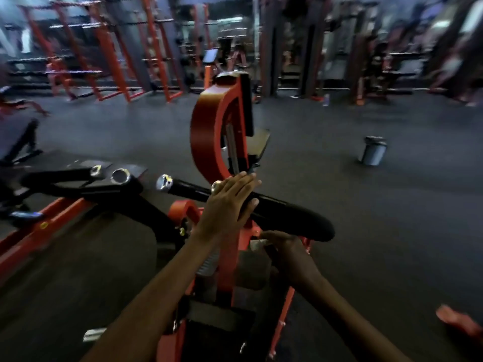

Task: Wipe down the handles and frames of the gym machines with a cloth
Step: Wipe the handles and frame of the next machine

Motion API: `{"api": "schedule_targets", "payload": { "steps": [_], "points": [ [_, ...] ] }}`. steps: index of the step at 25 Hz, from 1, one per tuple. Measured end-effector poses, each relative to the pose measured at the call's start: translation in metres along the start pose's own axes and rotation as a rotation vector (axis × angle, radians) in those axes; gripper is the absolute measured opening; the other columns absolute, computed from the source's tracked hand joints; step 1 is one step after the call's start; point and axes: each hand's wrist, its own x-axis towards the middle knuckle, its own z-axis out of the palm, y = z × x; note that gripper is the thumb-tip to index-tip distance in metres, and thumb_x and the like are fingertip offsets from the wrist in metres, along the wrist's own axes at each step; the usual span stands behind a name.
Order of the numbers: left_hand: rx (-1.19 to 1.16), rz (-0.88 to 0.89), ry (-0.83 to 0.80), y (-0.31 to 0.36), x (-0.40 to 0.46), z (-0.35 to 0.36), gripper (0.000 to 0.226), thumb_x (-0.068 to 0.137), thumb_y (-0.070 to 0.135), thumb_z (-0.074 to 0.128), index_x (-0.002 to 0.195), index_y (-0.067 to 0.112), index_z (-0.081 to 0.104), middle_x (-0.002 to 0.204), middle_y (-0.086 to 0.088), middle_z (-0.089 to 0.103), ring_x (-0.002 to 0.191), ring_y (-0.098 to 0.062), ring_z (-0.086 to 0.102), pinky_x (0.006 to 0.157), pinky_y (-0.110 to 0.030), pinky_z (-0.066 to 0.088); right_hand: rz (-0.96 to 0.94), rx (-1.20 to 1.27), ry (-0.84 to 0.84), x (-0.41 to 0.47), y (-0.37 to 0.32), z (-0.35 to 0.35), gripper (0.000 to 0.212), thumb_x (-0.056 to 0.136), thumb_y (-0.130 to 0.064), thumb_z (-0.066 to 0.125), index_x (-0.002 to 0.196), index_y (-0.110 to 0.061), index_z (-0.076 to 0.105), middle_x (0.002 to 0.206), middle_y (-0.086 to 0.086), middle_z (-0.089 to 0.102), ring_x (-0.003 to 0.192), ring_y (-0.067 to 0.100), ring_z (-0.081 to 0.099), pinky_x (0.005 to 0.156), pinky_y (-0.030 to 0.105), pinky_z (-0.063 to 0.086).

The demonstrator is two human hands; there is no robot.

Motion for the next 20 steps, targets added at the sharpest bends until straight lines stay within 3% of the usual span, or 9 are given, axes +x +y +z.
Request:
{"api": "schedule_targets", "payload": {
  "steps": [3, 5, 8, 10, 11, 13, 16, 20],
  "points": [
    [-0.078, 0.212, -0.025, -0.018, 0.011, 0.007, 0.042, 0.097, 0.033, 0.038, 0.125, 0.012, 0.061, 0.131, -0.005, 0.06, 0.125, -0.021, 0.052, 0.104, -0.031, 0.034, 0.236, 0.039, 0.011, -0.017, -0.004, -0.005, 0.024, 0.08, -0.002, 0.065, 0.098, -0.018, 0.068, 0.093, -0.008, 0.064, 0.087, 0.004, 0.062, 0.071, 0.016, 0.047],
    [-0.101, 0.303, -0.019, -0.028, 0.017, 0.005, 0.04, 0.096, 0.034, 0.039, 0.12, 0.014, 0.064, 0.121, -0.003, 0.066, 0.115, -0.021, 0.06, 0.095, -0.033, 0.044, 0.324, 0.04, 0.156, -0.034, -0.02, -0.013, 0.023, 0.079, -0.002, 0.068, 0.087, -0.023, 0.065, 0.081, -0.008, 0.063, 0.076, -0.003, 0.059, 0.063, 0.019, 0.044],
    [-0.148, 0.373, 0.002, -0.037, 0.02, 0.008, 0.038, 0.095, 0.033, 0.04, 0.114, 0.014, 0.067, 0.111, -0.003, 0.07, 0.104, -0.021, 0.065, 0.087, -0.032, 0.049, 0.452, 0.017, 0.633, -0.051, -0.058, -0.034, 0.013, 0.083, 0.0, 0.066, 0.094, -0.007, 0.067, 0.081, 0.001, 0.064, 0.072, -0.01, 0.057, 0.061, 0.002, 0.04],
    [-0.184, 0.382, 0.032, -0.04, 0.019, 0.013, 0.037, 0.095, 0.032, 0.039, 0.112, 0.015, 0.067, 0.107, -0.002, 0.07, 0.101, -0.022, 0.066, 0.084, -0.032, 0.048, 0.391, -0.251, 1.034, -0.038, -0.081, -0.035, 0.022, 0.086, 0.001, 0.062, 0.107, -0.003, 0.065, 0.099, 0.003, 0.065, 0.089, -0.005, 0.057, 0.078, -0.001, 0.04],
    [-0.194, 0.38, 0.048, -0.04, 0.018, 0.015, 0.036, 0.095, 0.032, 0.039, 0.112, 0.015, 0.067, 0.106, -0.002, 0.069, 0.1, -0.022, 0.066, 0.083, -0.032, 0.046, 0.307, -0.355, 1.09, -0.024, -0.086, -0.027, 0.029, 0.088, 0.003, 0.055, 0.116, 0.0, 0.061, 0.111, 0.008, 0.062, 0.102, 0.002, 0.055, 0.091, 0.003, 0.037],
    [-0.2, 0.384, 0.098, -0.039, 0.017, 0.019, 0.034, 0.095, 0.03, 0.041, 0.109, 0.013, 0.067, 0.103, -0.003, 0.07, 0.097, -0.023, 0.066, 0.08, -0.032, 0.044, 0.142, -0.468, 0.885, 0.005, -0.082, -0.004, 0.036, 0.093, 0.0, 0.04, 0.126, 0.004, 0.052, 0.129, 0.015, 0.053, 0.124, 0.021, 0.046, 0.111, 0.02, 0.028],
    [-0.213, 0.407, 0.147, -0.042, 0.017, 0.024, 0.034, 0.094, 0.029, 0.043, 0.107, 0.011, 0.068, 0.103, -0.005, 0.071, 0.094, -0.024, 0.067, 0.08, -0.033, 0.046, -0.004, -0.691, 0.555, 0.015, -0.049, 0.011, 0.038, 0.101, -0.012, 0.027, 0.129, 0.002, 0.05, 0.134, 0.017, 0.052, 0.131, 0.027, 0.041, 0.115, 0.039, 0.021],
    [-0.221, 0.409, 0.141, -0.043, 0.018, 0.028, 0.037, 0.097, 0.031, 0.039, 0.109, 0.011, 0.068, 0.105, -0.005, 0.07, 0.096, -0.023, 0.067, 0.08, -0.034, 0.049, -0.055, -0.687, 0.654, 0.003, -0.029, 0.002, 0.036, 0.098, 0.0, 0.031, 0.131, -0.001, 0.046, 0.14, 0.011, 0.046, 0.134, 0.025, 0.038, 0.114, 0.042, 0.026]
  ]
}}
